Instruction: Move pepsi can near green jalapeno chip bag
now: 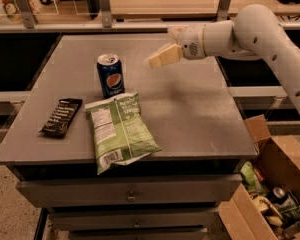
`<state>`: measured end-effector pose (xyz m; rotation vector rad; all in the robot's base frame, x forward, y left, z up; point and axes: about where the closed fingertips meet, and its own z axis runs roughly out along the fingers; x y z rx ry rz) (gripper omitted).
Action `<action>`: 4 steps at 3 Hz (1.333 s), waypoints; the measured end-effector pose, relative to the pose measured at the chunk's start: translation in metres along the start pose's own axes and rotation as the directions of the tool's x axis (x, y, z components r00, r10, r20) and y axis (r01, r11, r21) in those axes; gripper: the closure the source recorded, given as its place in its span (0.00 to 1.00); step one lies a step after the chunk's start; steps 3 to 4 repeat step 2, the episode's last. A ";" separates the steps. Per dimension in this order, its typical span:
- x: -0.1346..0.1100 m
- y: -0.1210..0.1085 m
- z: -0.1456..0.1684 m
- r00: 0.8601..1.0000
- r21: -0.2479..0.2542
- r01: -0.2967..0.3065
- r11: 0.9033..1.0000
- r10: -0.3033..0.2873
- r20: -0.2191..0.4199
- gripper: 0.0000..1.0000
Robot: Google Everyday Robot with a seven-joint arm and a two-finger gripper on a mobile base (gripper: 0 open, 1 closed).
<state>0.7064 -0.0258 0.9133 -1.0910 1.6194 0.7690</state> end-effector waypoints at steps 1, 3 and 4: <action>-0.004 -0.033 -0.031 0.999 0.116 -0.052 0.992 0.050 0.021 0.00; -0.005 -0.037 -0.033 0.998 0.127 -0.061 0.990 0.058 0.024 0.00; -0.005 -0.037 -0.033 0.998 0.127 -0.061 0.990 0.058 0.024 0.00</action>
Offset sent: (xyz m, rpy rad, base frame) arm 0.0184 -0.0375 0.0136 0.0235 0.0045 -0.1208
